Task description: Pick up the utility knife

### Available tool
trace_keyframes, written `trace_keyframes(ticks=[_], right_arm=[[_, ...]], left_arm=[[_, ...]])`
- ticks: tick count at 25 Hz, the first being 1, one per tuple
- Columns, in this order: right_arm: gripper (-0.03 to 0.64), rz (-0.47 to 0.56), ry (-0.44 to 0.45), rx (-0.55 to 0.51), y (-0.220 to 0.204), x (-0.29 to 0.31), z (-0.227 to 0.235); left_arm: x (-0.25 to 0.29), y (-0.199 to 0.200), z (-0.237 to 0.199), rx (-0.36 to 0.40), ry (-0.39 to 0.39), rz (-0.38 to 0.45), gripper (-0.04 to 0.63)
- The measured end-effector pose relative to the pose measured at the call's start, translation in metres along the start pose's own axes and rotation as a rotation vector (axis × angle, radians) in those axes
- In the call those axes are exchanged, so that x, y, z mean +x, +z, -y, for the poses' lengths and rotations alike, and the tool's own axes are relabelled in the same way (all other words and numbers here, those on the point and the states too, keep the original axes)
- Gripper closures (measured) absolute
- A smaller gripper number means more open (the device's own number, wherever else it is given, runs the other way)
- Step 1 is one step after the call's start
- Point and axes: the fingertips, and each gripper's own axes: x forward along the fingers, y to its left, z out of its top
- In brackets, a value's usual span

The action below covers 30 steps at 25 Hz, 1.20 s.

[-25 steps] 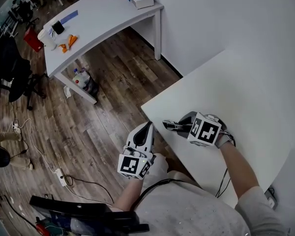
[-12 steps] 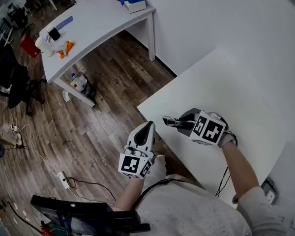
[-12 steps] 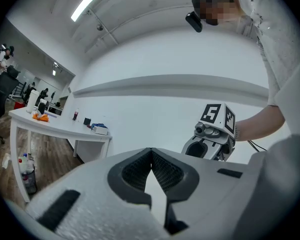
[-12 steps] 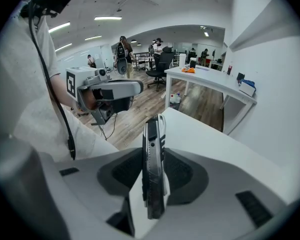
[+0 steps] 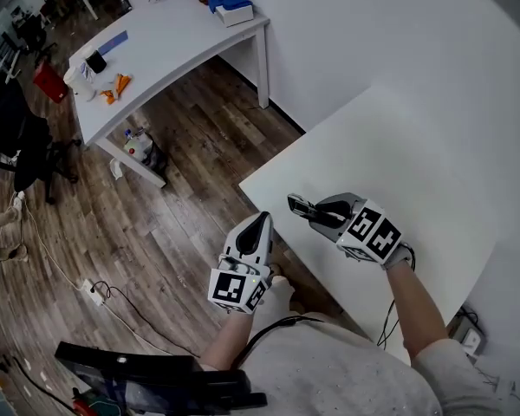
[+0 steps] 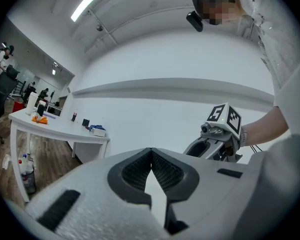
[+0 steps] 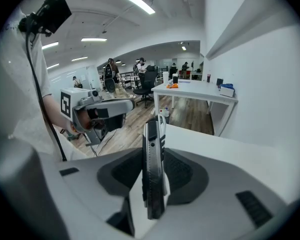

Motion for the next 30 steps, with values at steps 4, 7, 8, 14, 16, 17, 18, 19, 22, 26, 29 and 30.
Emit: trace_keyframes(ticks=[4, 7, 8, 14, 16, 17, 18, 19, 22, 26, 29, 30], right_arm=[[0.483, 0.092, -0.030, 0.062, 0.008, -0.014, -0.001], [0.483, 0.162, -0.044, 0.119, 0.012, -0.022, -0.004], [0.483, 0.183, -0.048, 0.136, 0.013, -0.025, -0.005], [0.483, 0.242, -0.081, 0.178, 0.012, -0.041, -0.008], [0.483, 0.262, -0.085, 0.198, 0.012, -0.043, -0.011], [0.483, 0.276, -0.086, 0.210, 0.013, -0.046, -0.012], [0.483, 0.291, -0.087, 0.223, 0.013, -0.049, -0.013], [0.483, 0.307, -0.089, 0.236, 0.014, -0.052, -0.013], [0.483, 0.347, -0.098, 0.265, 0.016, -0.060, -0.013], [0.483, 0.387, -0.114, 0.289, 0.018, -0.067, -0.015], [0.483, 0.413, -0.123, 0.324, 0.016, -0.072, -0.017], [0.483, 0.423, -0.124, 0.338, 0.016, -0.074, -0.017]], left_arm=[[-0.003, 0.008, 0.010, 0.002, -0.005, 0.010, 0.588], [-0.005, 0.011, 0.017, 0.006, -0.006, 0.014, 0.588], [-0.005, 0.012, 0.019, 0.006, -0.008, 0.015, 0.588], [-0.003, 0.015, 0.036, 0.013, -0.020, 0.018, 0.588], [-0.005, 0.016, 0.039, 0.017, -0.021, 0.021, 0.588], [-0.006, 0.018, 0.041, 0.020, -0.023, 0.023, 0.588], [-0.006, 0.020, 0.043, 0.024, -0.024, 0.026, 0.588], [-0.006, 0.022, 0.044, 0.029, -0.025, 0.030, 0.588], [-0.005, 0.029, 0.049, 0.040, -0.025, 0.045, 0.588], [-0.005, 0.035, 0.051, 0.051, -0.019, 0.055, 0.588], [-0.005, 0.038, 0.055, 0.055, -0.023, 0.057, 0.588], [-0.004, 0.039, 0.057, 0.055, -0.025, 0.058, 0.588]])
